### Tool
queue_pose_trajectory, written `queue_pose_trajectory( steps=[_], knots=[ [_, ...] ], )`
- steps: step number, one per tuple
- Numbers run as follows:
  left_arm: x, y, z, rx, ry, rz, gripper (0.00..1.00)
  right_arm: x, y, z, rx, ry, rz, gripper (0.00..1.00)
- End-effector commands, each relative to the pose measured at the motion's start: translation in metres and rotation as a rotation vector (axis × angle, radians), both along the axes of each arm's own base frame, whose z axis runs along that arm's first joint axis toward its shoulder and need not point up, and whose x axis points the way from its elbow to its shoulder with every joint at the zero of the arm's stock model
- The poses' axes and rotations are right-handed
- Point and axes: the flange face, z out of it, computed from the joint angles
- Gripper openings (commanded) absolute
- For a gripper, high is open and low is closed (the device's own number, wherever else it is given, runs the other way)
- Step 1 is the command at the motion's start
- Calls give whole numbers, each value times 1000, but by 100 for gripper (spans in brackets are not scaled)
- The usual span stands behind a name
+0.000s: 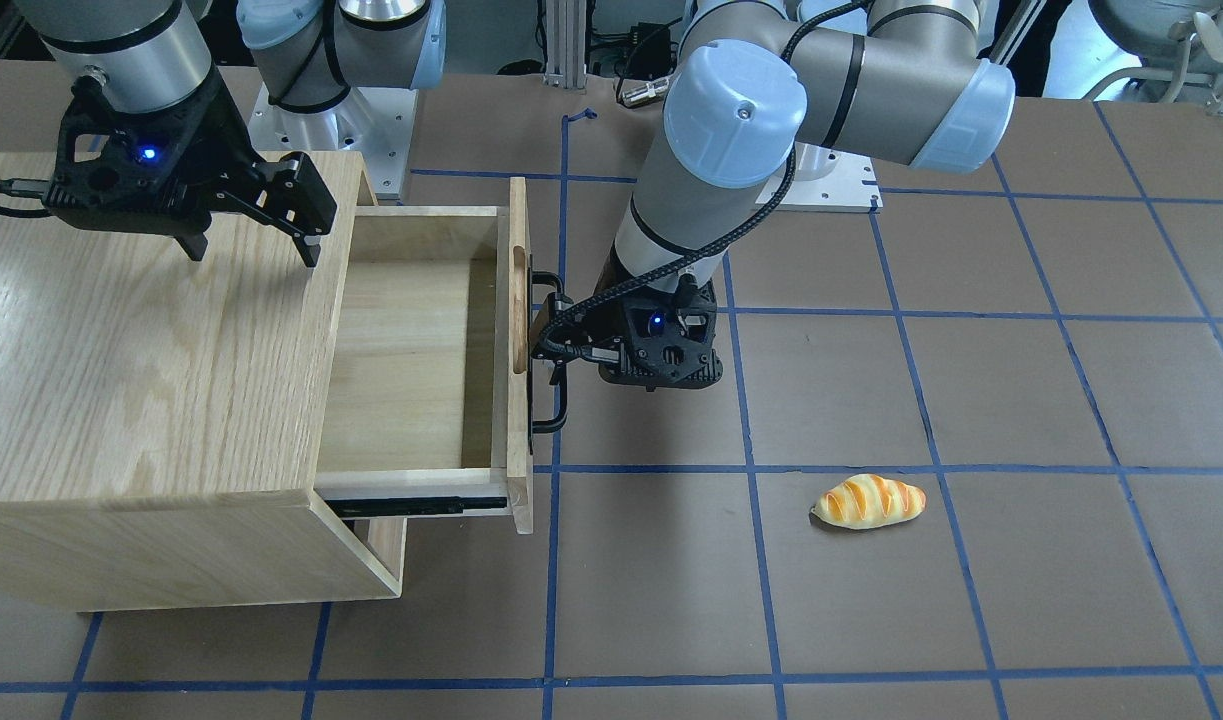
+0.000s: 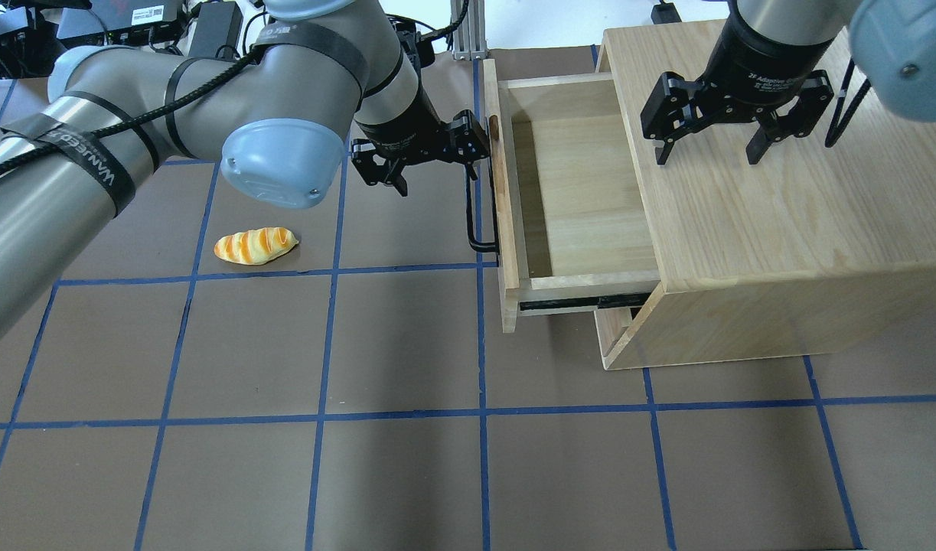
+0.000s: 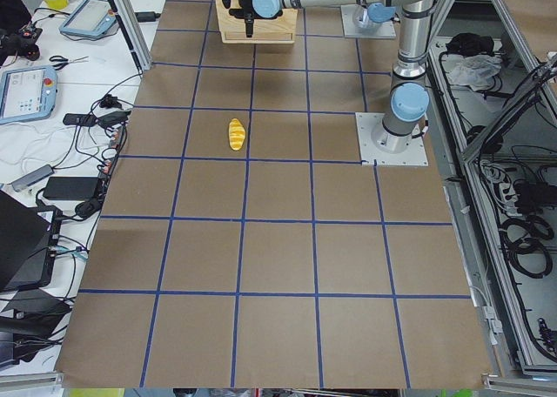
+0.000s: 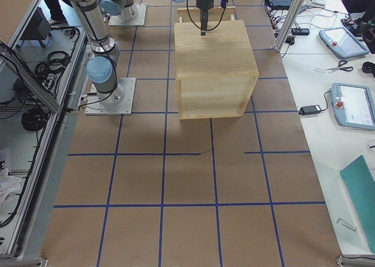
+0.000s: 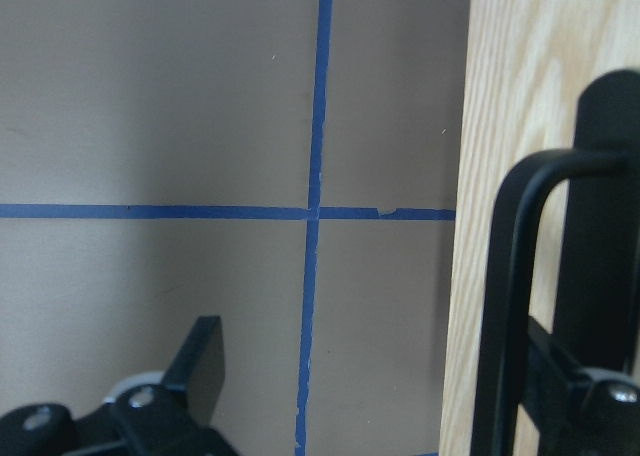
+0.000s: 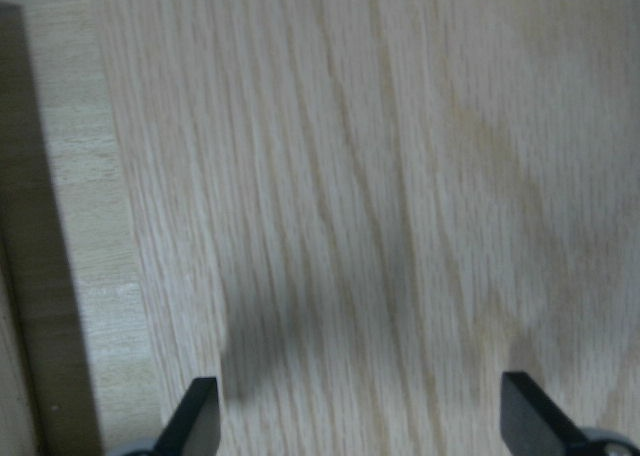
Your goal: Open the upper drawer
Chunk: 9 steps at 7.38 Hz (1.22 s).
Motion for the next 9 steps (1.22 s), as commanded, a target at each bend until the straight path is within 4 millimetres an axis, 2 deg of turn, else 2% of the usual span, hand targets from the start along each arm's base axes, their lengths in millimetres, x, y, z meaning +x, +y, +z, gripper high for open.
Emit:
queue_pose_trajectory(
  steps=[1,2,5,9],
  knots=[
    [8,-3,1,2,-2,4,100,0,0,0,0,0,0,100],
    [15,-6,0,4,-3,15,100,0,0,0,0,0,0,100],
    [17,-3,5,8,-4,14,100,0,0,0,0,0,0,100],
    [21,17,45,16,0,21,100,0,0,0,0,0,0,100]
  ],
)
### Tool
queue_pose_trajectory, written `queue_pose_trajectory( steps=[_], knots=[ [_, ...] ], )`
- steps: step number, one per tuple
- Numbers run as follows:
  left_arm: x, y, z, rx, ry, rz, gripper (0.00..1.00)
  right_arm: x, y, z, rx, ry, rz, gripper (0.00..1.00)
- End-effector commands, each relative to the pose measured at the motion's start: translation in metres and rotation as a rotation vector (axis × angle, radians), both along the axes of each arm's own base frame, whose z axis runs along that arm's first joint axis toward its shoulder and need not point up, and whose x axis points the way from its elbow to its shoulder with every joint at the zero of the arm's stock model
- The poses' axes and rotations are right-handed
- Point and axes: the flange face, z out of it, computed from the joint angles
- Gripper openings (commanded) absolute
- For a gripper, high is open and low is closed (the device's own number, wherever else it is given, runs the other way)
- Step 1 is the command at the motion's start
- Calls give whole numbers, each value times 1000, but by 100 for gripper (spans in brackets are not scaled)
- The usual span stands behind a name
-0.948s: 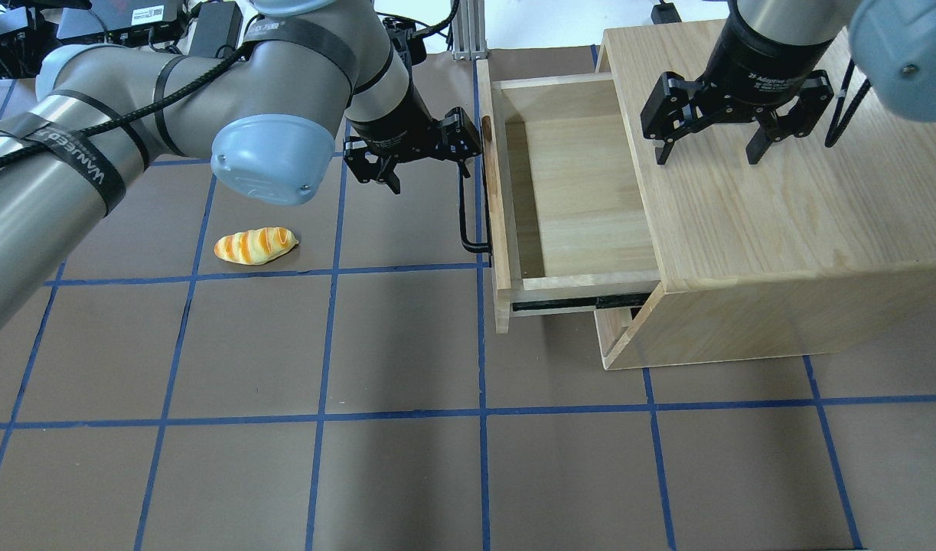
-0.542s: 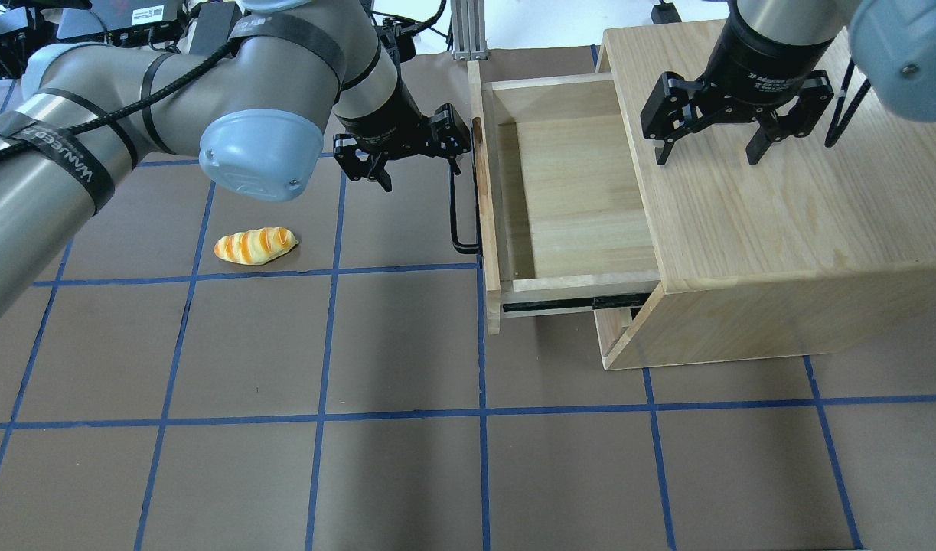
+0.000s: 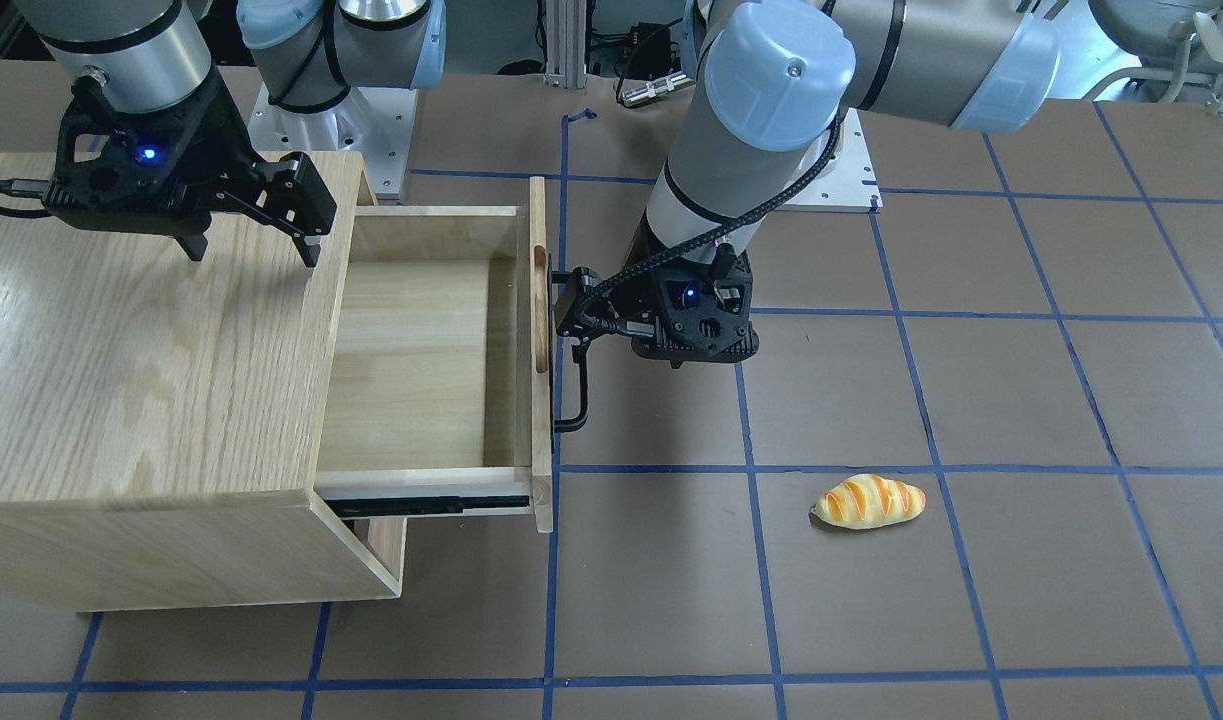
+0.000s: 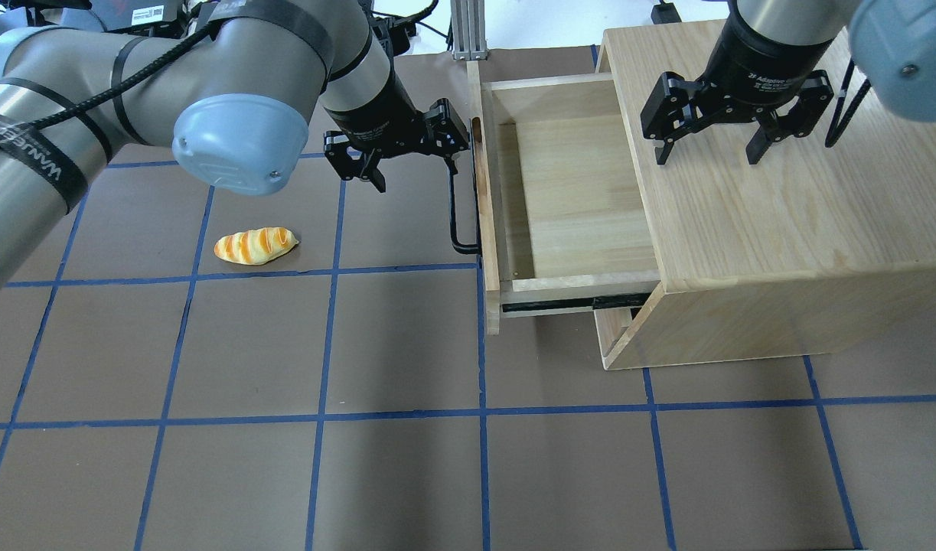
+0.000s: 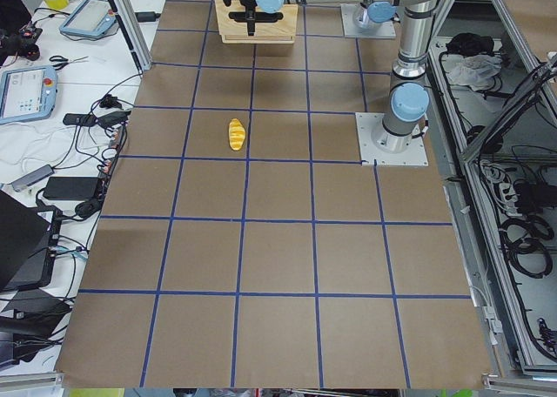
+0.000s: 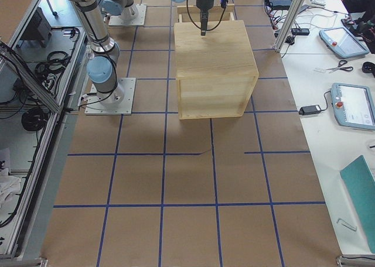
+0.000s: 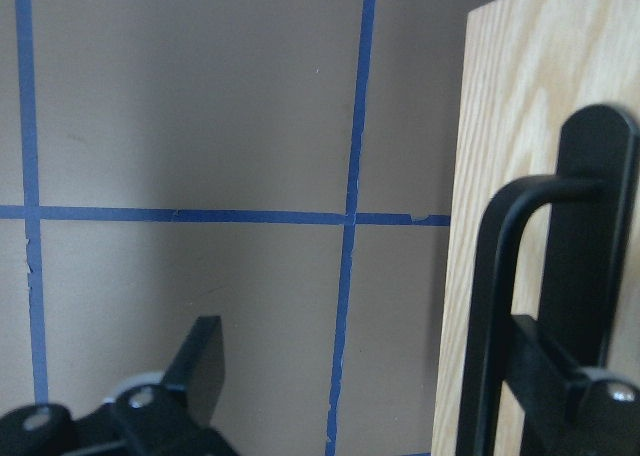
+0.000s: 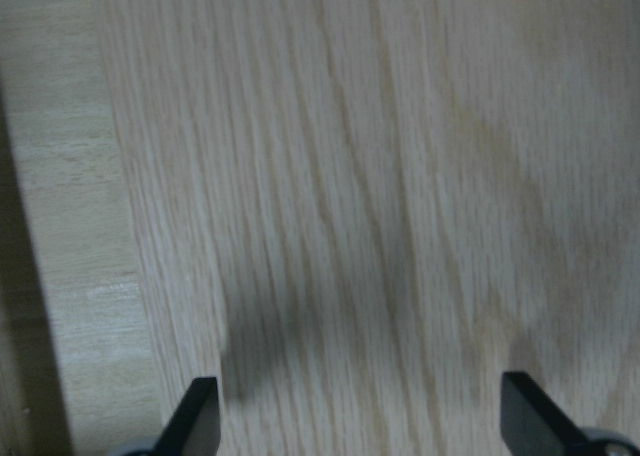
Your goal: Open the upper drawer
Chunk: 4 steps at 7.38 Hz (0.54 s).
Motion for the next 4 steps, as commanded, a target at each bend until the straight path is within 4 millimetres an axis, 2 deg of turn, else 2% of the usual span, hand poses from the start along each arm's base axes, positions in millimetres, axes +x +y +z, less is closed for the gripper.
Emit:
queue_pose_trajectory(
  steps=[1,2,4],
  knots=[
    [5,9,34,-7,-4,0,100,0,0,0,0,0,0,100],
    [13,7,62,-11,-47,7,100,0,0,0,0,0,0,100],
    [74,-12,94,-22,-104,-45,100,0,-1,8,-15,2,0,100]
  ],
)
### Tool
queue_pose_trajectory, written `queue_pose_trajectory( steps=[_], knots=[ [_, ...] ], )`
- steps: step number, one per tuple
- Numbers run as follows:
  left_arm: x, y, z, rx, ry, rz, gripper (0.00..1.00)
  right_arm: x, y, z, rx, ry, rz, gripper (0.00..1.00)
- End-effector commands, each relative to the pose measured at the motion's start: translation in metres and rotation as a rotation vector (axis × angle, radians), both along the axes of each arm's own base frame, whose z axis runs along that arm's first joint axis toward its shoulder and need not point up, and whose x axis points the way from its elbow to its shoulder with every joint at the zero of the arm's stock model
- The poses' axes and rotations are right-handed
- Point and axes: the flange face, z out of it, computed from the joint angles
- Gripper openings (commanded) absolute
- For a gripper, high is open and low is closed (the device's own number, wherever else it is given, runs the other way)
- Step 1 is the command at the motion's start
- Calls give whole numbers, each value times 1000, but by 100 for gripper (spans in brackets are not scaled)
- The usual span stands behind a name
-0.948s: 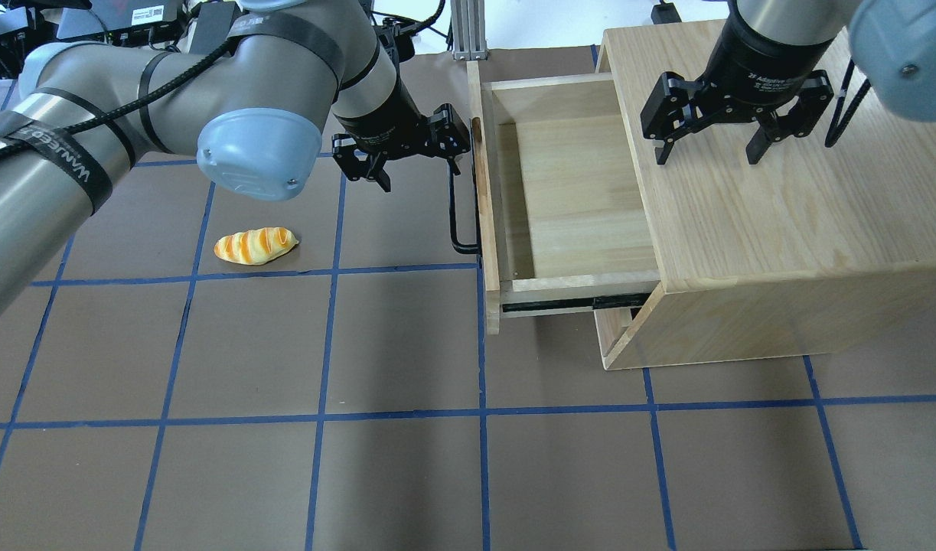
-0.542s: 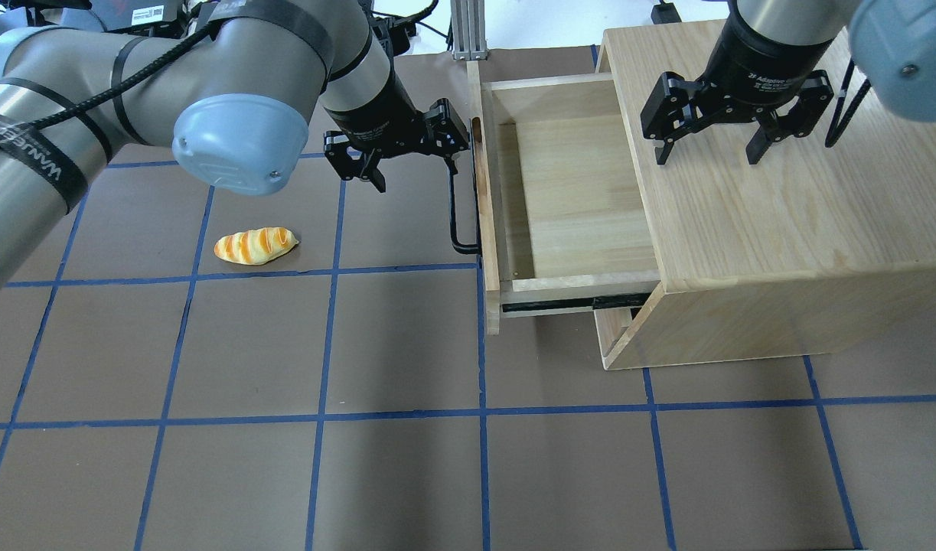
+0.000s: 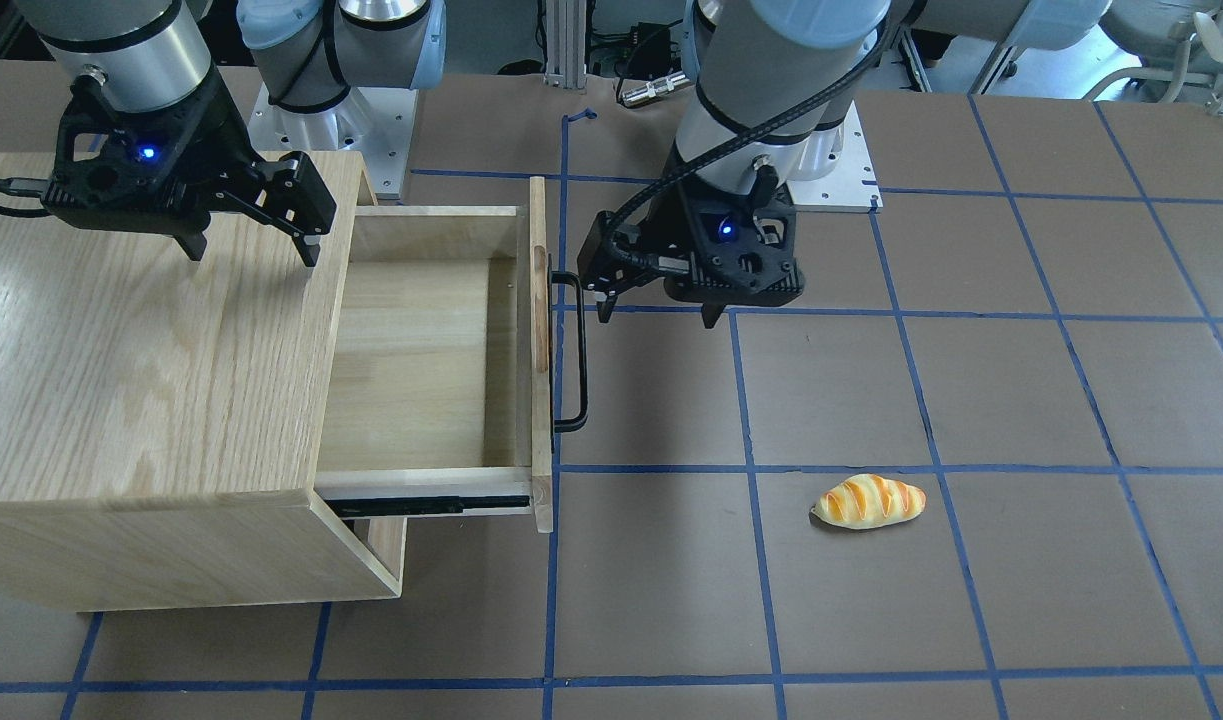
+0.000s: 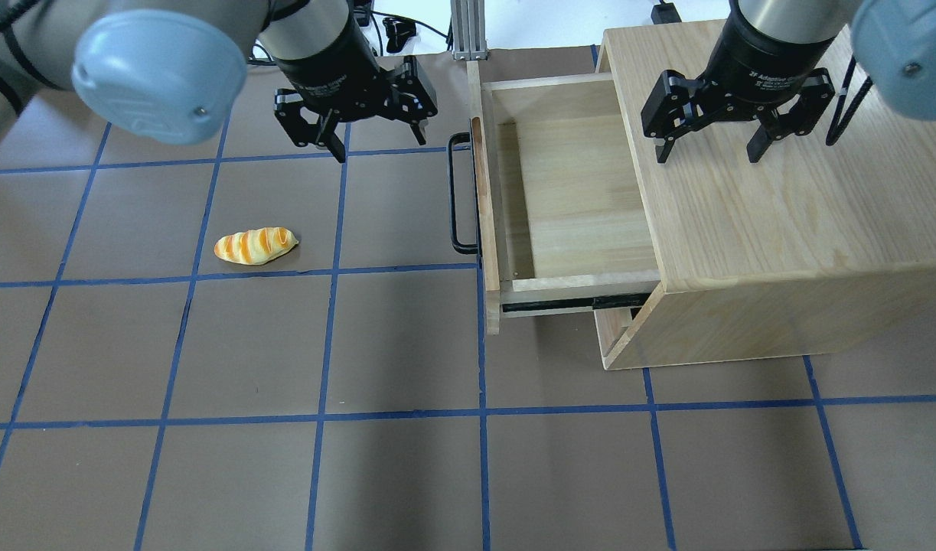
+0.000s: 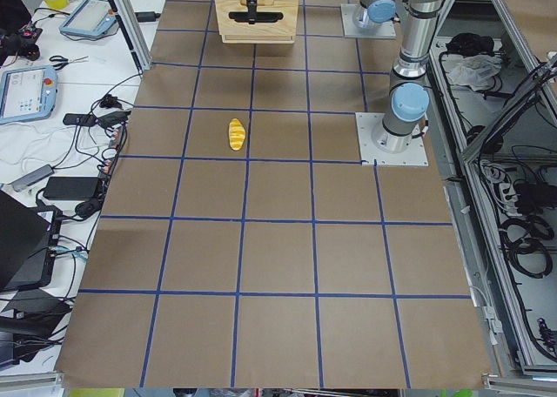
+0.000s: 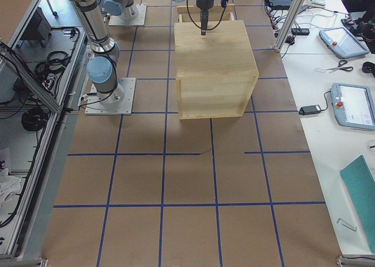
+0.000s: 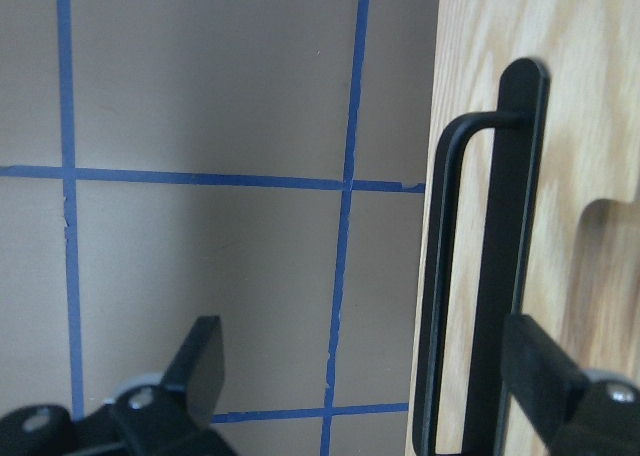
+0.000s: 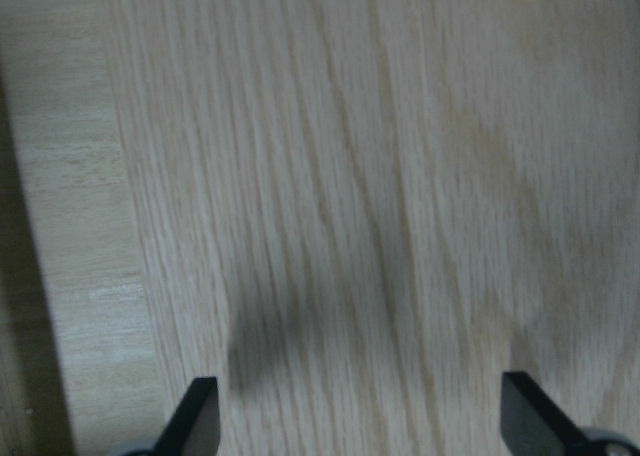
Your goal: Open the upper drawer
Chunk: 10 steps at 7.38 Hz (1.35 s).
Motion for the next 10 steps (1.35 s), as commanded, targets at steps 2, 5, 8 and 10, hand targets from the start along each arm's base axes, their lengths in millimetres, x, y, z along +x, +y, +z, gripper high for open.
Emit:
queue_pose_trajectory(
  steps=[2,5,8,10],
  knots=[
    [91,-15,22,-5,-97,-60,100,1,-1,17,-29,2,8,100],
    [168,-8,28,33,-119,-101,100,2,-2,14,-23,0,8,100],
    [167,7,28,39,-162,-92,100,1,-2,14,-22,1,9,100],
    [167,2,18,55,-151,-66,100,1,-2,14,-23,1,9,100]
  ],
)
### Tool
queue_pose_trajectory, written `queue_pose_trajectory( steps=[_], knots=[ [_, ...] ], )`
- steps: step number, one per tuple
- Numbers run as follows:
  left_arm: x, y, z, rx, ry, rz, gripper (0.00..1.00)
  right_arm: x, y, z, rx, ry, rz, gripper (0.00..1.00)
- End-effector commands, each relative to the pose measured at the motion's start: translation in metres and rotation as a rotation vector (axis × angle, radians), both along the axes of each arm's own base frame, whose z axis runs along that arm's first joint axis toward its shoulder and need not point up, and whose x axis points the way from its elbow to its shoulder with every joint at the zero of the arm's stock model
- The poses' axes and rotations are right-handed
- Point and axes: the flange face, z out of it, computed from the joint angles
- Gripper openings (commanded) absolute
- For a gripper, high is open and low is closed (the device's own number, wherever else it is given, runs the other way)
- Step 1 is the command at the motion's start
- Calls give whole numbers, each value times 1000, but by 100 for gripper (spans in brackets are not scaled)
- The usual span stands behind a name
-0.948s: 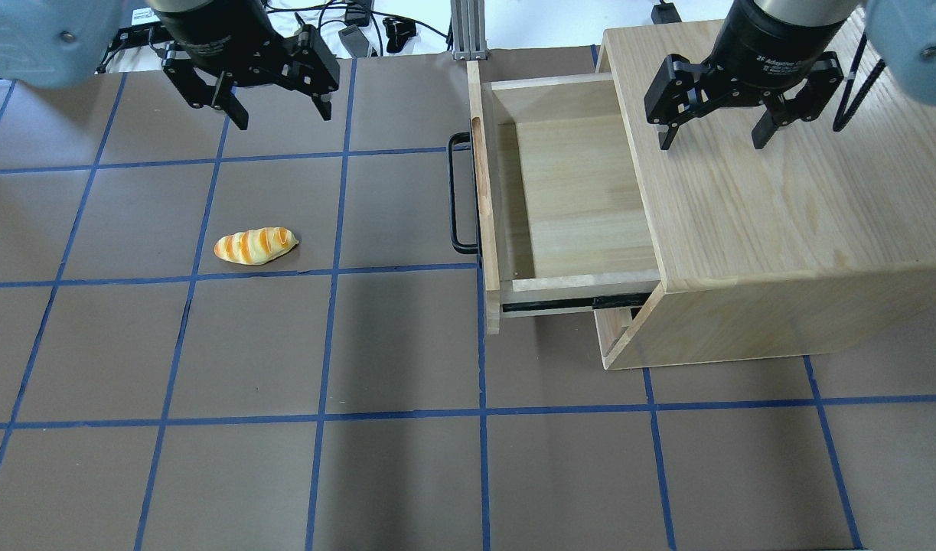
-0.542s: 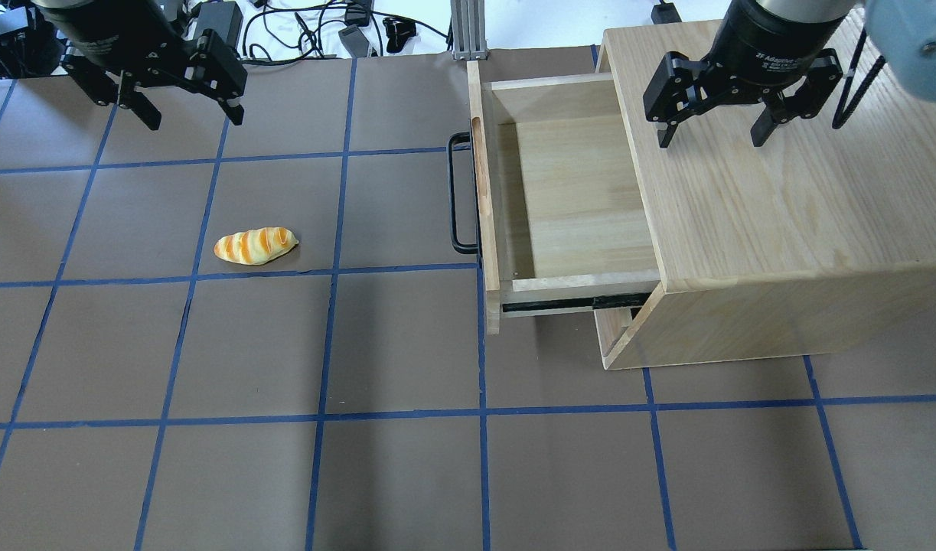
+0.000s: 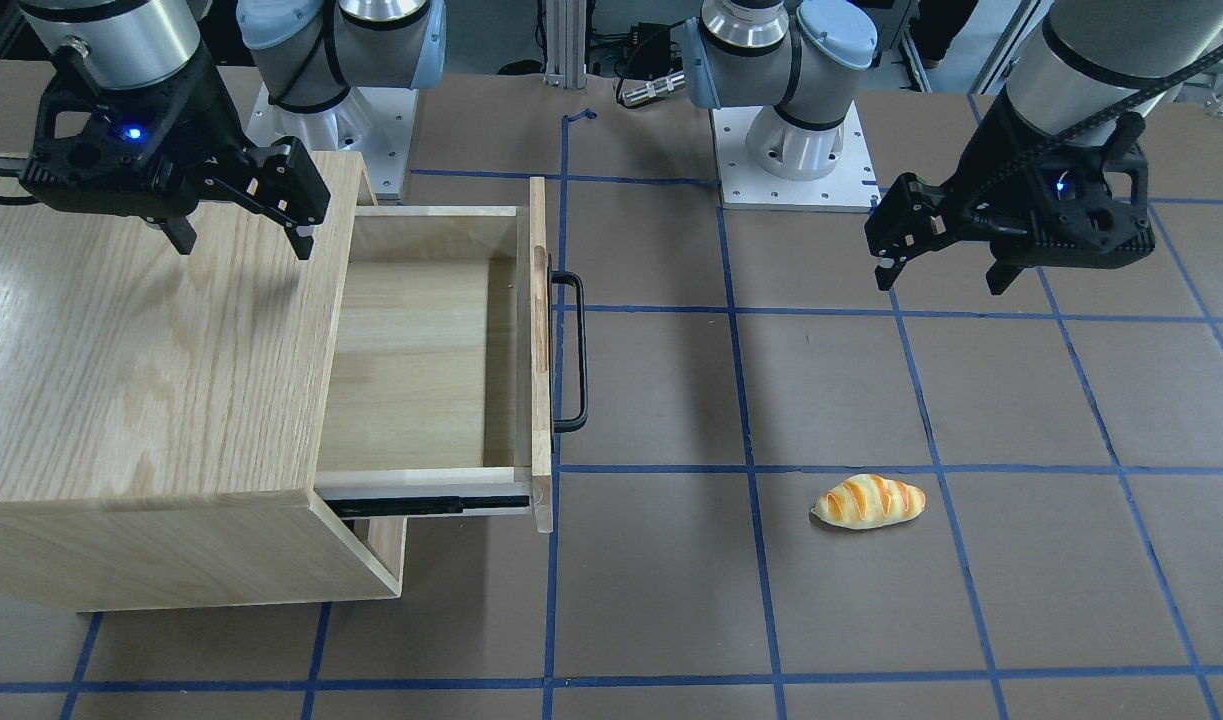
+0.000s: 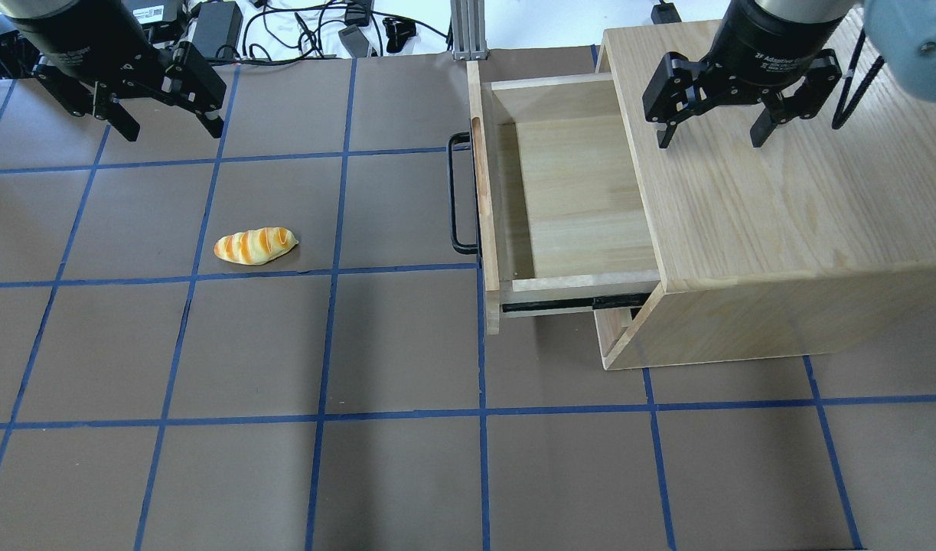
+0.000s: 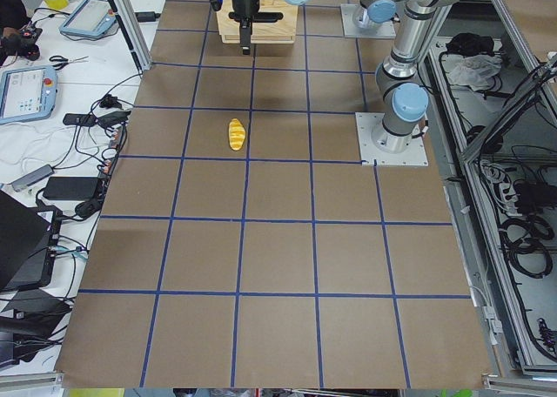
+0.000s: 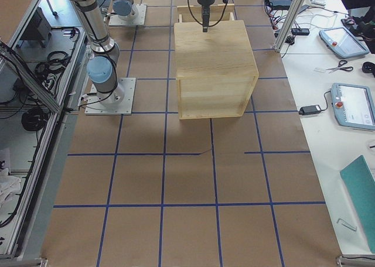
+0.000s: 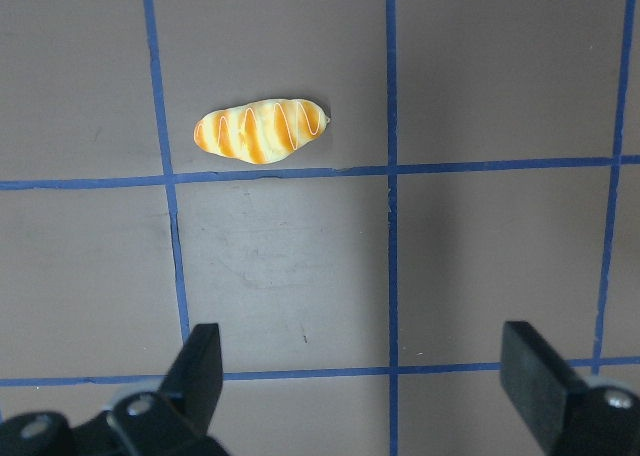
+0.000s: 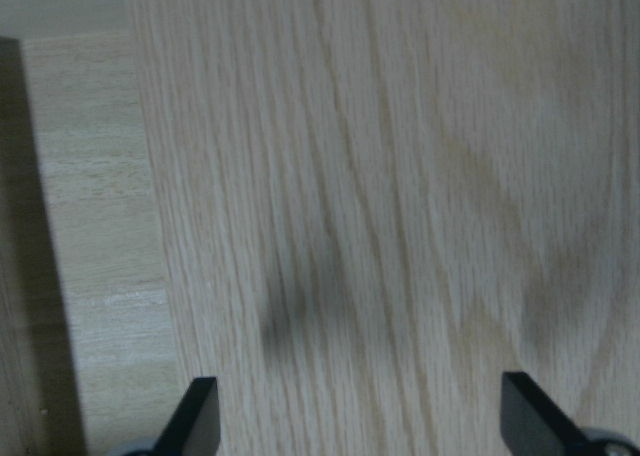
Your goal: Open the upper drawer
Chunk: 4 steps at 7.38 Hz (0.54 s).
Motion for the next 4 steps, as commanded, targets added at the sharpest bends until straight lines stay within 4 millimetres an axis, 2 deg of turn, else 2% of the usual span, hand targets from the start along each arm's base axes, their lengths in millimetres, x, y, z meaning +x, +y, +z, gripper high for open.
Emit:
queue_pose_trajectory(
  steps=[1,2,4],
  knots=[
    [-2,-7,-10,11,5,29,100,0,0,1,-1,0,0,100],
    [-12,-5,-9,7,-2,18,100,0,0,0,0,0,0,100],
    [-15,-4,-9,5,-1,15,100,0,0,0,1,0,0,100]
  ],
)
